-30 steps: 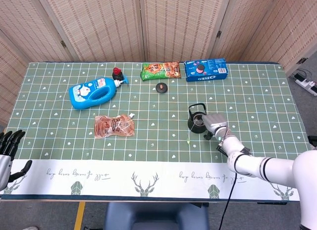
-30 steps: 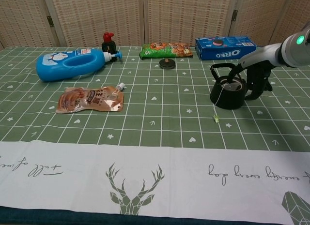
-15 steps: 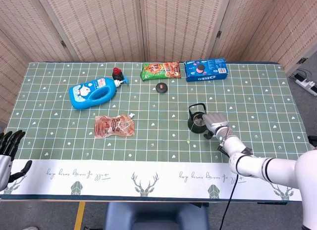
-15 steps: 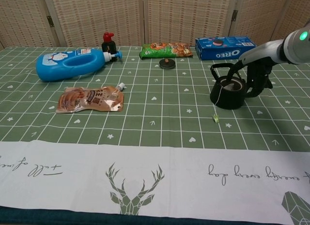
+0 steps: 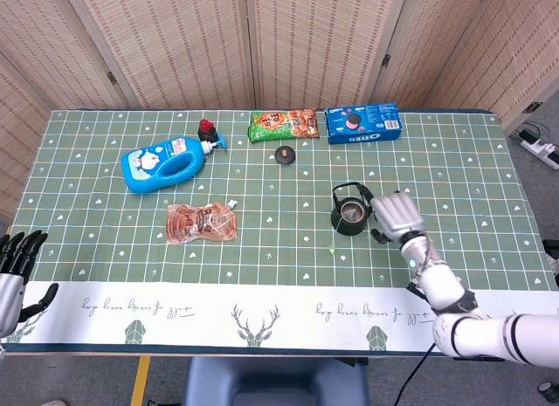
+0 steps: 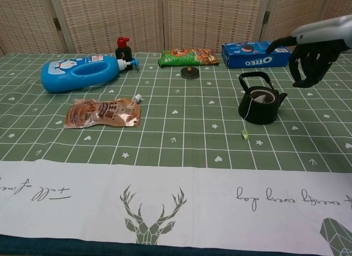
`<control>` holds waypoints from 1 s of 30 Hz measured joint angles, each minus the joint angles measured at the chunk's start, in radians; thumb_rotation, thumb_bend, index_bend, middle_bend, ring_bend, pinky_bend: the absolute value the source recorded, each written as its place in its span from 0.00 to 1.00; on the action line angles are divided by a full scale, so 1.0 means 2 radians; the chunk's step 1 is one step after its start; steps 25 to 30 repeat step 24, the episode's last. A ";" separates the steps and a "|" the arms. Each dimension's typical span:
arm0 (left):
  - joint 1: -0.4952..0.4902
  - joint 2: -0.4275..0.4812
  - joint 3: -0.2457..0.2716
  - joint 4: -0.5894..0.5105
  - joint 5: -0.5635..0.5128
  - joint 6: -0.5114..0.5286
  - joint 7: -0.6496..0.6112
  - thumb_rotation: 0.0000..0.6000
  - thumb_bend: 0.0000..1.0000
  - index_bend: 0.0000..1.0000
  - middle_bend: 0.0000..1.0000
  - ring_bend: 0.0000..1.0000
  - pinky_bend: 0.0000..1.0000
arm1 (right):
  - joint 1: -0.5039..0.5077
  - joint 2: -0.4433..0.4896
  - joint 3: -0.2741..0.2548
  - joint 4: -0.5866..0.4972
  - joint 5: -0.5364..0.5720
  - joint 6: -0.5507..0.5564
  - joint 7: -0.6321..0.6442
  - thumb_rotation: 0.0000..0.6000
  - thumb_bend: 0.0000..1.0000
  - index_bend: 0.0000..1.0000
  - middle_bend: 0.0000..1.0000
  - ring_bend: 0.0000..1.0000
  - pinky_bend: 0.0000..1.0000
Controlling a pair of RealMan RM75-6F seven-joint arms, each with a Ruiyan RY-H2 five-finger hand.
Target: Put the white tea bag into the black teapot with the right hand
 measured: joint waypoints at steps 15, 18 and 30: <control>0.004 -0.001 -0.001 -0.003 0.005 0.013 0.005 1.00 0.31 0.00 0.03 0.01 0.01 | -0.315 -0.040 -0.095 0.052 -0.288 0.323 0.043 1.00 0.38 0.00 0.00 0.00 0.00; 0.005 -0.002 -0.001 -0.004 0.004 0.013 0.008 1.00 0.31 0.00 0.03 0.01 0.01 | -0.350 -0.050 -0.091 0.109 -0.293 0.324 0.105 1.00 0.38 0.00 0.00 0.00 0.00; 0.006 -0.001 -0.002 -0.006 0.000 0.012 0.010 1.00 0.31 0.00 0.03 0.01 0.01 | -0.396 -0.065 -0.064 0.151 -0.312 0.325 0.120 1.00 0.38 0.00 0.00 0.00 0.00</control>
